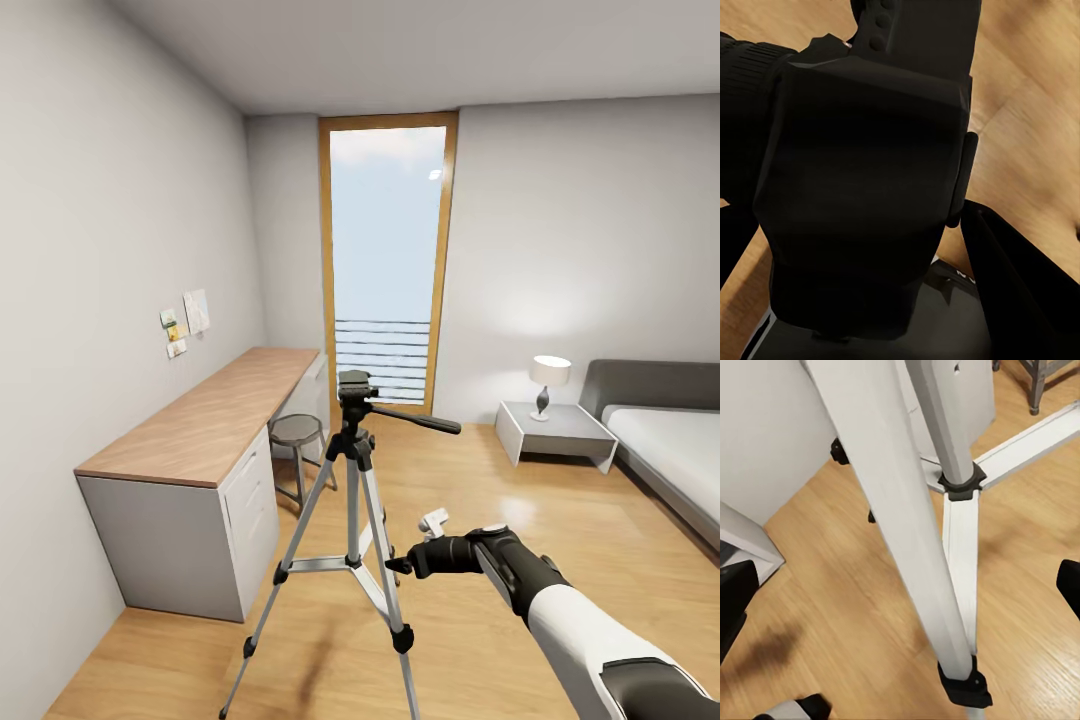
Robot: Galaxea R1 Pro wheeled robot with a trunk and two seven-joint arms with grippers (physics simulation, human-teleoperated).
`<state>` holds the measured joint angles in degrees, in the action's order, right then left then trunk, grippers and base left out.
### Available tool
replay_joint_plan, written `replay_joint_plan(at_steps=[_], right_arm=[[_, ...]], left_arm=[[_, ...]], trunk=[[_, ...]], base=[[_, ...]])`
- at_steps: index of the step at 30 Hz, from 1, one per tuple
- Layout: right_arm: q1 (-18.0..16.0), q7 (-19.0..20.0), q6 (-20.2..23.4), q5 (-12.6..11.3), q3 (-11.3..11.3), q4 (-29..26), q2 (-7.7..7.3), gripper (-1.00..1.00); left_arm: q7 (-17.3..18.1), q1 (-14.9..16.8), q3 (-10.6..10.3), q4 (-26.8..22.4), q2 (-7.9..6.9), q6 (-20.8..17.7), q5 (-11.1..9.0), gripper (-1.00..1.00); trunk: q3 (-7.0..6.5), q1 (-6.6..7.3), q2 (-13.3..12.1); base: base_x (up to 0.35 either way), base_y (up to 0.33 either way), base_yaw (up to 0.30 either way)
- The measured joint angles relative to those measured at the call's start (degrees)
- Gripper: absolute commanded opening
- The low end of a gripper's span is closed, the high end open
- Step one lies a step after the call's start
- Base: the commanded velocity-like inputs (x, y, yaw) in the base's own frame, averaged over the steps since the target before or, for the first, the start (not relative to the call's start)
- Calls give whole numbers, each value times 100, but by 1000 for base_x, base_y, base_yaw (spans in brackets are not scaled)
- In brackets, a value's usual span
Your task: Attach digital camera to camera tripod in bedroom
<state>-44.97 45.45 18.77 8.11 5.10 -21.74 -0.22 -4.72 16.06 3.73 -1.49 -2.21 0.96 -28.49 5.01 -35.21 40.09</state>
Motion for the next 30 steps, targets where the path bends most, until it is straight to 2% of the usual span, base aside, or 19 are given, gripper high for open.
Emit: replay_joint_plan(at_steps=[11, 30], right_arm=[[0, -15, -4, -34, 19, 15, 131, 100], [0, -24, -23, -54, 11, 24, 144, 100]], left_arm=[[7, 4, -4, 0, 0, 0, 2, -100], [8, 0, -3, 0, 0, 0, 0, -100]], trunk=[[0, 1, 0], [0, 0, 0]], base=[[35, 12, 0], [15, 7, 0]])
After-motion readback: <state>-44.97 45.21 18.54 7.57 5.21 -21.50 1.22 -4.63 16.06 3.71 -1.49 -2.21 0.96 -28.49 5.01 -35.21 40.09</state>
